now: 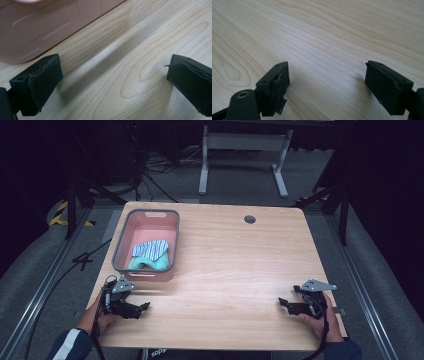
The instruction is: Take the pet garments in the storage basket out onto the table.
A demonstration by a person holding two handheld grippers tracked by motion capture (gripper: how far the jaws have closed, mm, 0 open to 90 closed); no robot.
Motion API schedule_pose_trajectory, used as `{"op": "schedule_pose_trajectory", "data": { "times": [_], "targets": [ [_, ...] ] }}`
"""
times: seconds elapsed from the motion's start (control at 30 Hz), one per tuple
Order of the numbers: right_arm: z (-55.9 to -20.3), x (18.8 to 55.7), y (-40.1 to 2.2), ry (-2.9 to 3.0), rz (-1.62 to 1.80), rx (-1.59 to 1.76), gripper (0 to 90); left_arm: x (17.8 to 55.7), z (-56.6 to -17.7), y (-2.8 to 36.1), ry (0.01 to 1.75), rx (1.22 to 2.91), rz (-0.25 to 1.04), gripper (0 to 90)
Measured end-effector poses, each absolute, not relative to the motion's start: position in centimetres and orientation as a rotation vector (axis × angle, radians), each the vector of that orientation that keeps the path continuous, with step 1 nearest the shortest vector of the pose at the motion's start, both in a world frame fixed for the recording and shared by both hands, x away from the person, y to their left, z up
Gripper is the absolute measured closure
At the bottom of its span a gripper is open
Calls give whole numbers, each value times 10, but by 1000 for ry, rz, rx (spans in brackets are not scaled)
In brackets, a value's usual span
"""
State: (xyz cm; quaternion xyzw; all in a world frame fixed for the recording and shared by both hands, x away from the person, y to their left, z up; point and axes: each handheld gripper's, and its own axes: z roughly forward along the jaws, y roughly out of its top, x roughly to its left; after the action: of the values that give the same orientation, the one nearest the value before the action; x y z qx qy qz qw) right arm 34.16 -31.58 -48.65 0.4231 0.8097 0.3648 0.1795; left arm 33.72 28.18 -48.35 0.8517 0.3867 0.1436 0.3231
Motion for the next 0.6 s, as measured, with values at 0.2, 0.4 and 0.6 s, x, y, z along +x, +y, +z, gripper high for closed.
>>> {"op": "schedule_pose_trajectory", "data": {
  "times": [0.2,0.4,0.6],
  "targets": [
    [-487,342,-316,2289,1031,1196,204,337,-484,282,1018,2234,377,2],
    [-487,342,-316,2289,1029,1195,203,336,-482,283,1050,2235,371,5],
    [-487,342,-316,2290,1028,1194,203,330,-473,279,1089,2270,350,156]
  ]
}}
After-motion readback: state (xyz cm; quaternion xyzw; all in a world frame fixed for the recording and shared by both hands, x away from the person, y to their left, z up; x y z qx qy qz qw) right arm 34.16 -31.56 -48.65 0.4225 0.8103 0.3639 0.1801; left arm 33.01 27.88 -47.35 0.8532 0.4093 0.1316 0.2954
